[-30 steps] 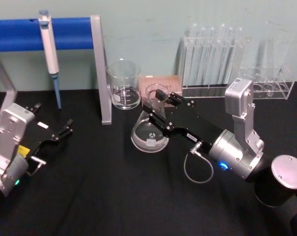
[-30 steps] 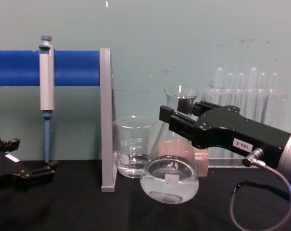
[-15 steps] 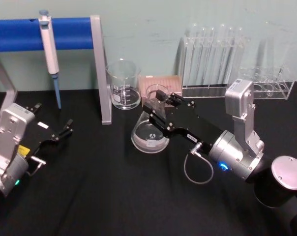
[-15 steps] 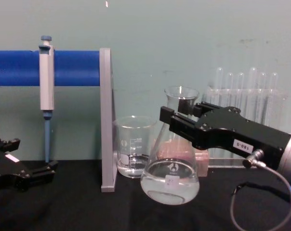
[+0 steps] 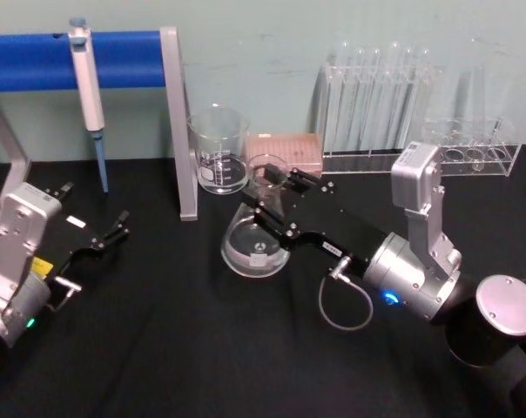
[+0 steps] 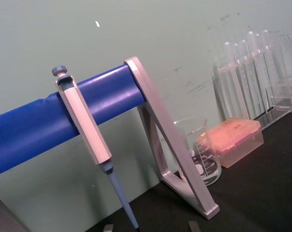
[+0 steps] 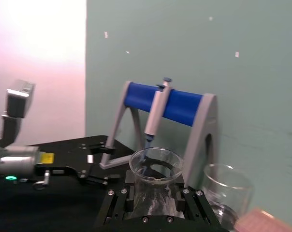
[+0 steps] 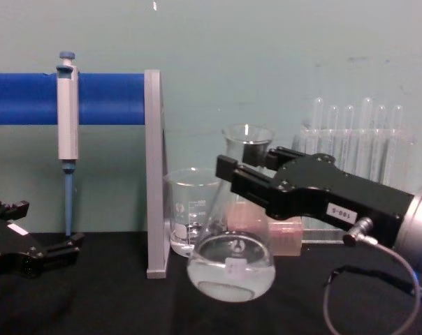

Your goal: Grasp the erlenmeyer flask with one hand, shake it three times, then place it back.

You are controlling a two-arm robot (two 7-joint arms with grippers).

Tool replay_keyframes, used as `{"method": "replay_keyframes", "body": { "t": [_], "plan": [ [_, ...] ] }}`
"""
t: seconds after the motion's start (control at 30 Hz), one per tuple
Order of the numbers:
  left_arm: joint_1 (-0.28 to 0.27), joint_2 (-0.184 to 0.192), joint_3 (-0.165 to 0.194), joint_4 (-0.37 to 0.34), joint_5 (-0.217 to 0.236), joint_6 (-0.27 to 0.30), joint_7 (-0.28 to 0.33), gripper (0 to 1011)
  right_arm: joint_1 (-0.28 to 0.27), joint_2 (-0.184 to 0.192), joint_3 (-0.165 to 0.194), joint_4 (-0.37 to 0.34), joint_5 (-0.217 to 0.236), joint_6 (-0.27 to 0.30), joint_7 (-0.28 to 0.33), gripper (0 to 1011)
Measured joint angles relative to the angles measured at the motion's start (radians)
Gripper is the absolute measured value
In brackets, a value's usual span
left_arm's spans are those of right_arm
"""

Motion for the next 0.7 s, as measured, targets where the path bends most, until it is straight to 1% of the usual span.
{"method": "replay_keyframes", "body": {
  "t": [0.13,0.37,0.7],
  "plan": [
    [0.0,0.0,0.0,0.0,0.0,0.0,0.0,1001,0.008,0.0,-0.017,0.0,0.006,-0.001,0.023,451],
    [0.0,0.0,0.0,0.0,0.0,0.0,0.0,1001,0.031,-0.002,-0.06,0.004,0.021,-0.003,0.073,451],
    [0.0,0.0,0.0,0.0,0.0,0.0,0.0,1001,0.057,-0.007,-0.112,0.019,0.041,-0.003,0.118,451]
  ]
}}
